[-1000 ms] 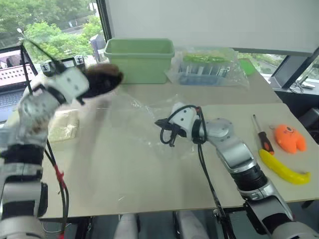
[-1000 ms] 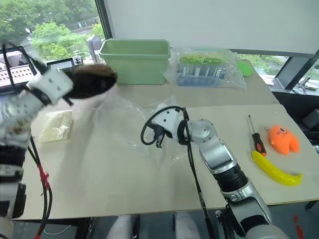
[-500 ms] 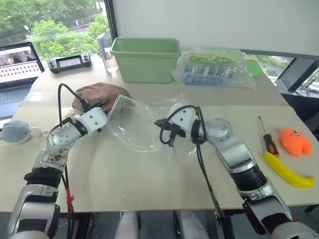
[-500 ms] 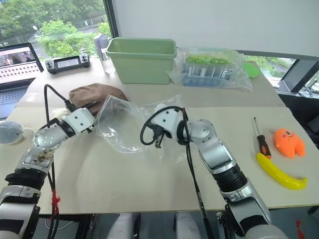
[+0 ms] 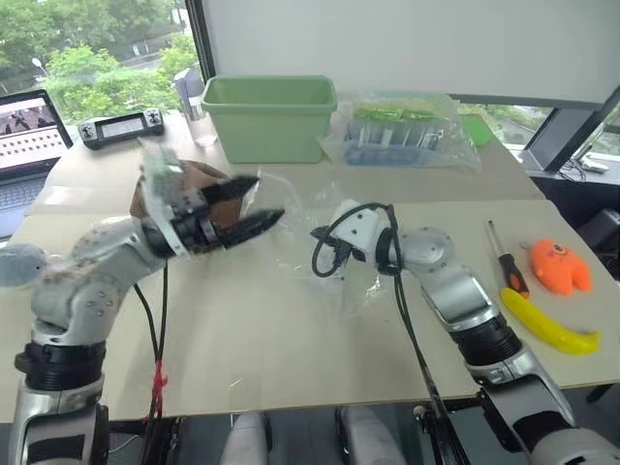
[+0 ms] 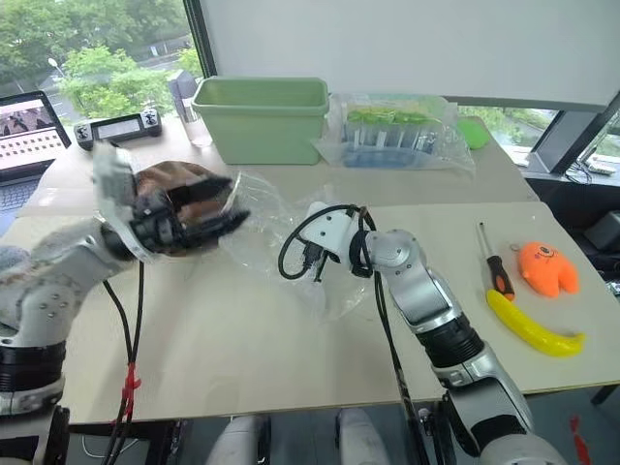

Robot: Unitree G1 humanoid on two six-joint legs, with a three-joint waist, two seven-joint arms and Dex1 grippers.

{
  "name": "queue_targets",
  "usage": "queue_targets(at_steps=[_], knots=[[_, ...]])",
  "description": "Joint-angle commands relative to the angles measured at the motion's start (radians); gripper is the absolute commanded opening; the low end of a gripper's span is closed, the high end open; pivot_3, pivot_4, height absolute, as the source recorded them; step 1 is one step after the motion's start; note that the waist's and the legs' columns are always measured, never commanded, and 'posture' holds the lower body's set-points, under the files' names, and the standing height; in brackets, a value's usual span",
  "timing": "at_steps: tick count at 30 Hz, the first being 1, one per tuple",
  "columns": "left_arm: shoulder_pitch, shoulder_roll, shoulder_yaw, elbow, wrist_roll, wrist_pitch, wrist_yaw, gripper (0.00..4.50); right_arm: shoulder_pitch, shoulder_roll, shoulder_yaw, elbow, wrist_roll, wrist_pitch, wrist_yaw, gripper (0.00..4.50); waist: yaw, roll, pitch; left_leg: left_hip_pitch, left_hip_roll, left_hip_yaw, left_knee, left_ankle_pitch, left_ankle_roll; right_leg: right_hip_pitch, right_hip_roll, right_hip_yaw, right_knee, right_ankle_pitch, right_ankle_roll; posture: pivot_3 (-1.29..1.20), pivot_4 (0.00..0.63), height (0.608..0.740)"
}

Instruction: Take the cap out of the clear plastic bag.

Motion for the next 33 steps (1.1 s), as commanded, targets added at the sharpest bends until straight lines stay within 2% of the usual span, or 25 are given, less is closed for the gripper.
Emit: queue_targets(at_steps=[1, 5, 9, 12, 15, 17, 19, 22, 24, 30, 33], knots=[[-0.092, -0.015, 0.125, -0.001, -0.154, 0.033, 0.099, 4.47, -0.089, -0.043, 0.017, 0.121, -0.150, -0.137, -0.109, 0.00, 0.000, 0.000, 0.000, 0.001, 0.000, 0.000, 0.000, 0.000, 0.000, 0.002, 0.000, 0.000, -0.002, 0.000, 0.000, 0.00, 0.150, 0.740], [-0.147, -0.035, 0.187, 0.007, -0.245, 0.048, 0.180, 4.47, -0.203, -0.086, 0.047, 0.299, -0.307, -0.269, -0.260, 0.00, 0.001, 0.000, 0.000, 0.003, -0.001, 0.000, -0.001, 0.000, 0.000, 0.006, -0.001, 0.000, -0.005, 0.000, 0.001, 0.00, 0.150, 0.740], [-0.143, -0.040, 0.194, 0.000, -0.262, 0.048, 0.210, 4.47, -0.280, -0.102, 0.027, 0.440, -0.332, -0.364, -0.318, 0.00, 0.000, 0.000, 0.000, 0.003, -0.001, 0.000, -0.002, 0.000, 0.000, 0.006, -0.001, 0.000, -0.005, 0.000, 0.001, 0.00, 0.150, 0.740], [-0.139, -0.040, 0.184, -0.010, -0.253, 0.048, 0.215, 4.47, -0.259, -0.048, 0.011, 0.429, -0.247, -0.394, -0.249, 0.00, -0.002, 0.000, 0.000, 0.003, -0.001, 0.000, -0.003, 0.000, 0.000, 0.006, -0.001, 0.000, -0.006, 0.000, 0.001, 0.00, 0.150, 0.740], [-0.140, -0.024, 0.166, -0.016, -0.220, 0.050, 0.216, 4.47, -0.136, 0.033, 0.053, 0.268, -0.078, -0.357, -0.024, 0.00, -0.012, -0.001, 0.000, 0.005, -0.001, -0.001, -0.004, 0.000, 0.000, 0.007, 0.000, 0.000, -0.006, 0.000, 0.001, 0.00, 0.150, 0.740], [-0.127, 0.006, 0.129, -0.036, -0.146, 0.045, 0.197, 4.47, -0.068, 0.058, 0.083, 0.185, -0.034, -0.339, 0.061, 0.00, -0.015, -0.001, 0.000, 0.008, -0.001, -0.001, -0.007, 0.000, 0.000, 0.009, 0.000, 0.000, -0.006, -0.001, 0.000, 0.00, 0.150, 0.740], [-0.124, 0.011, 0.117, -0.062, -0.161, 0.063, 0.187, 4.47, -0.009, 0.103, 0.085, 0.106, 0.011, -0.254, 0.095, 0.00, -0.016, -0.001, 0.000, 0.007, -0.001, -0.001, -0.008, 0.000, 0.000, 0.008, 0.000, 0.000, -0.006, -0.001, 0.000, 0.00, 0.150, 0.740], [-0.132, 0.011, 0.113, -0.071, -0.170, 0.069, 0.181, 4.47, 0.043, 0.148, 0.060, 0.000, 0.095, 0.006, 0.145, 0.00, -0.015, -0.001, 0.000, 0.007, -0.001, -0.001, -0.006, 0.000, -0.001, 0.008, 0.000, 0.000, -0.005, -0.001, 0.000, 0.00, 0.150, 0.740], [-0.137, 0.008, 0.106, -0.073, -0.166, 0.073, 0.181, 4.47, 0.053, 0.161, 0.044, -0.028, 0.114, 0.080, 0.144, 0.00, -0.013, -0.001, 0.000, 0.008, -0.001, -0.001, -0.005, 0.000, -0.001, 0.008, 0.000, 0.000, -0.004, -0.001, 0.000, 0.00, 0.150, 0.740], [-0.139, -0.040, 0.040, -0.098, -0.118, 0.063, 0.211, 4.50, 0.043, 0.171, -0.011, -0.065, 0.148, 0.152, 0.119, 1.68, -0.004, -0.001, 0.000, 0.010, -0.001, -0.001, -0.005, 0.001, -0.002, 0.010, 0.000, 0.000, -0.004, -0.003, -0.004, 0.00, 0.150, 0.740], [-0.132, -0.091, 0.023, -0.101, -0.042, 0.004, 0.234, 4.50, 0.038, 0.223, -0.113, -0.122, 0.286, 0.277, 0.111, 2.85, 0.002, -0.001, 0.000, 0.008, -0.001, -0.001, -0.006, 0.001, -0.002, 0.008, 0.000, 0.000, -0.004, -0.001, -0.001, 0.00, 0.150, 0.740]])
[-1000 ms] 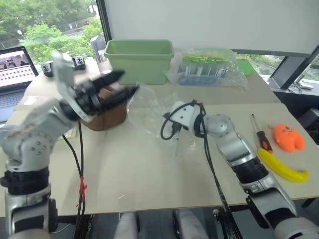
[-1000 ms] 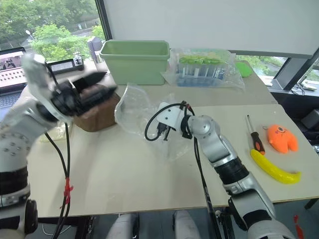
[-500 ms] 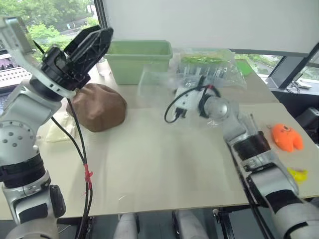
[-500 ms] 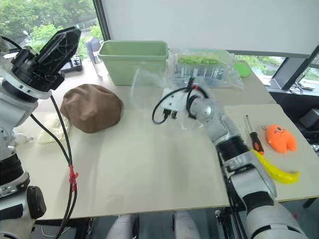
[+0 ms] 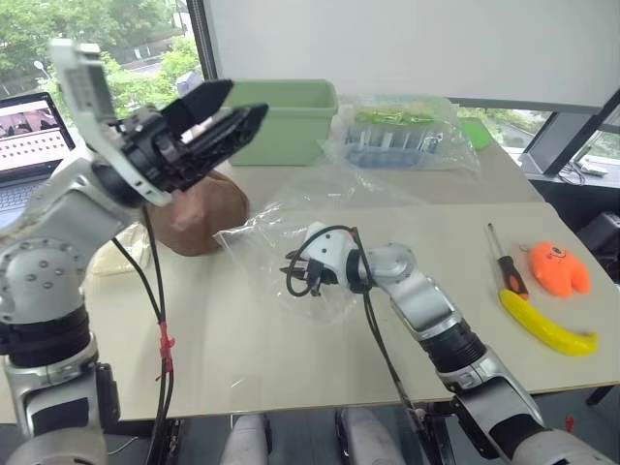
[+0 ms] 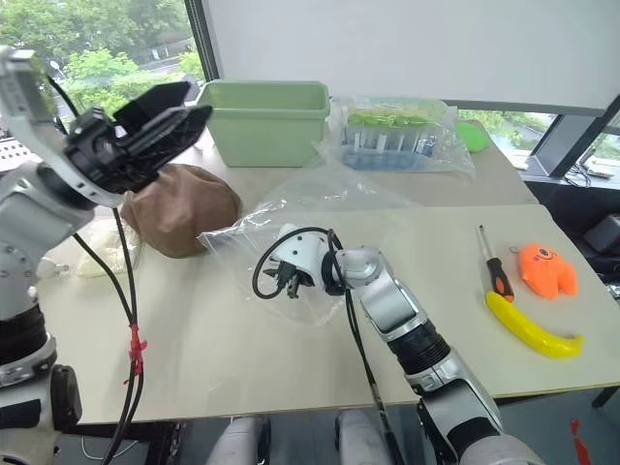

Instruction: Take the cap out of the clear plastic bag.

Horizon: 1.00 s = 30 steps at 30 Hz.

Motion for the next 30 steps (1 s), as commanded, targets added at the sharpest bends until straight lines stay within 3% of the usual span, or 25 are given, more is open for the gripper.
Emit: queue_targets(at_steps=[1, 5, 9, 14, 16, 24, 30], knots=[[-0.011, -0.039, -0.006, -0.029, 0.090, -0.085, 0.024, 4.50, -0.013, 0.069, -0.156, -0.125, 0.209, 0.188, -0.009, 3.17, -0.001, 0.000, 0.000, 0.000, 0.000, 0.000, 0.000, 0.000, 0.000, 0.000, 0.000, 0.000, 0.000, 0.000, 0.000, 0.00, 0.150, 0.740], [-0.015, -0.080, -0.032, -0.016, 0.157, -0.108, 0.045, 4.50, 0.014, 0.058, -0.249, -0.272, 0.431, 0.414, 0.045, 4.44, 0.003, 0.000, 0.000, 0.000, 0.001, 0.000, -0.003, 0.000, 0.000, -0.001, 0.001, 0.000, 0.000, -0.001, -0.001, 0.00, 0.150, 0.740], [-0.004, -0.118, -0.084, -0.008, 0.255, -0.127, 0.075, 4.50, 0.048, 0.020, -0.309, -0.367, 0.558, 0.511, 0.044, 4.44, 0.006, 0.000, 0.000, 0.000, 0.000, 0.000, -0.002, 0.000, 0.000, 0.000, 0.000, 0.000, -0.001, -0.001, -0.001, 0.00, 0.150, 0.740], [0.019, -0.203, -0.098, 0.012, 0.333, -0.141, 0.165, 4.50, 0.031, 0.058, -0.543, -0.338, 0.726, 0.563, -0.098, 4.44, 0.004, 0.000, 0.000, 0.000, 0.000, 0.000, -0.001, 0.000, 0.000, 0.001, 0.000, 0.000, -0.002, 0.000, 0.000, 0.00, 0.150, 0.740], [0.045, -0.217, -0.110, 0.027, 0.407, -0.164, 0.194, 4.50, 0.032, 0.053, -0.605, -0.336, 0.717, 0.509, -0.167, 4.44, 0.003, 0.000, 0.000, 0.000, 0.000, 0.000, -0.001, 0.000, 0.000, 0.001, 0.000, 0.000, -0.002, 0.000, 0.000, 0.00, 0.150, 0.740], [0.249, -0.295, -0.105, 0.078, 0.690, -0.302, 0.372, 4.50, 0.195, 0.005, -0.674, -0.275, 0.414, 0.204, -0.486, 4.44, 0.002, 0.000, 0.000, -0.001, 0.000, 0.000, -0.006, 0.000, 0.000, 0.000, 0.000, 0.000, -0.008, 0.001, 0.001, 0.00, 0.150, 0.740], [0.443, -0.338, -0.125, 0.153, 0.845, -0.478, 0.374, 4.50, 0.436, -0.002, -0.582, -0.290, 0.217, -0.022, -0.566, 4.44, 0.004, 0.000, 0.000, -0.005, -0.001, 0.001, -0.006, 0.000, 0.000, -0.001, -0.002, 0.000, -0.012, 0.002, 0.002, 0.00, 0.150, 0.740]])
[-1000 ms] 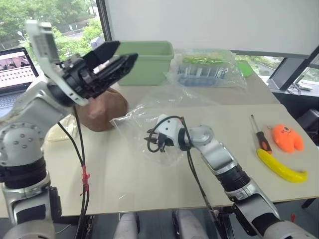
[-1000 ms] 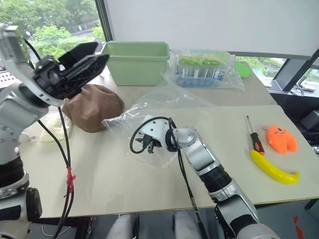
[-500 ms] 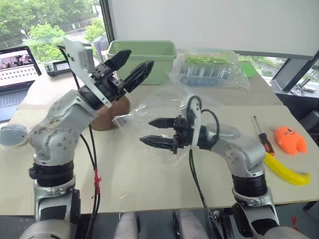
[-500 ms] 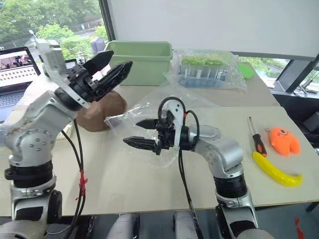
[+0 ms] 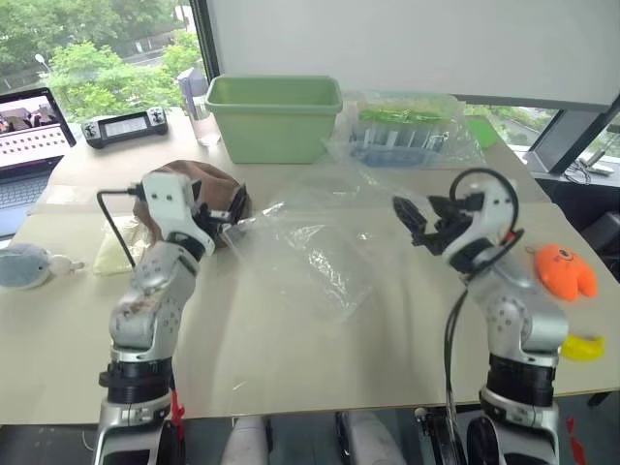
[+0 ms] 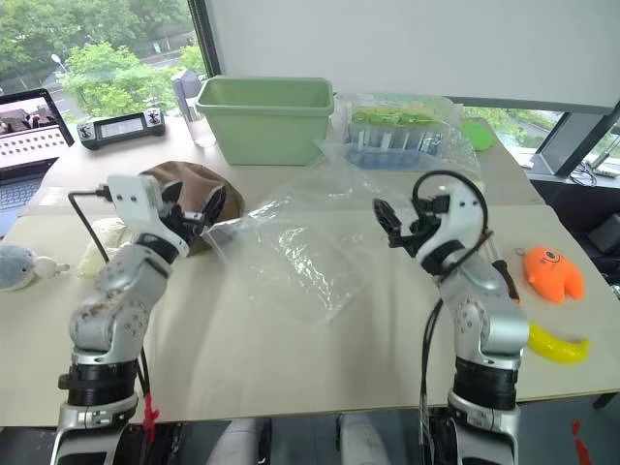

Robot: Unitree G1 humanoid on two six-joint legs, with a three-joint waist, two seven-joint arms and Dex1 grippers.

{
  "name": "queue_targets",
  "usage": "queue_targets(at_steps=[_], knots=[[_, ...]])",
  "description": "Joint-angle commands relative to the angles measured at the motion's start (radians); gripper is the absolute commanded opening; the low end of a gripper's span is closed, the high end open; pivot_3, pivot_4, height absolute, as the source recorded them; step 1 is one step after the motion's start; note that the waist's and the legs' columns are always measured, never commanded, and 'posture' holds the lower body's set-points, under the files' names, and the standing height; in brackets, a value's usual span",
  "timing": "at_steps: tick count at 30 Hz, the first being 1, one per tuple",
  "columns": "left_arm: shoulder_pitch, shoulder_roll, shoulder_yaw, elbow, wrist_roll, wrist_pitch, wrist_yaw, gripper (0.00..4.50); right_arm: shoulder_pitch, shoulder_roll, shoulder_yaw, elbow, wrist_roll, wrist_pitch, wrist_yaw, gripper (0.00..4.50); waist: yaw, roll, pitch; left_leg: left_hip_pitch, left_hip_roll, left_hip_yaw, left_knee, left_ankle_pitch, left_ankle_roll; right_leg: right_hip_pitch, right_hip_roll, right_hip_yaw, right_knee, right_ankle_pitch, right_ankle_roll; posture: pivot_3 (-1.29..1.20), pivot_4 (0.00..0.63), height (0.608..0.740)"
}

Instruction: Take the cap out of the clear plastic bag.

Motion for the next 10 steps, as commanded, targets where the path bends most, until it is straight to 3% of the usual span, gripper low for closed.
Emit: queue_targets(at_steps=[1, 10], knots=[[0.090, -0.027, -0.003, 0.020, 0.081, -0.130, -0.006, 4.50, 0.115, -0.009, 0.072, -0.037, -0.124, -0.164, -0.034, 4.44, -0.001, 0.000, 0.000, 0.000, 0.000, 0.000, 0.000, 0.000, 0.000, 0.000, 0.000, 0.000, 0.000, 0.000, 0.000, 0.00, 0.150, 0.740], [0.222, -0.071, -0.019, 0.136, 0.136, -0.274, -0.084, 4.50, 0.217, 0.012, 0.096, 0.049, -0.206, -0.284, -0.103, 4.44, -0.002, 0.000, -0.001, 0.006, 0.001, 0.002, 0.002, -0.004, -0.006, 0.004, -0.001, 0.001, -0.001, -0.001, -0.008, 0.00, 0.150, 0.740]])
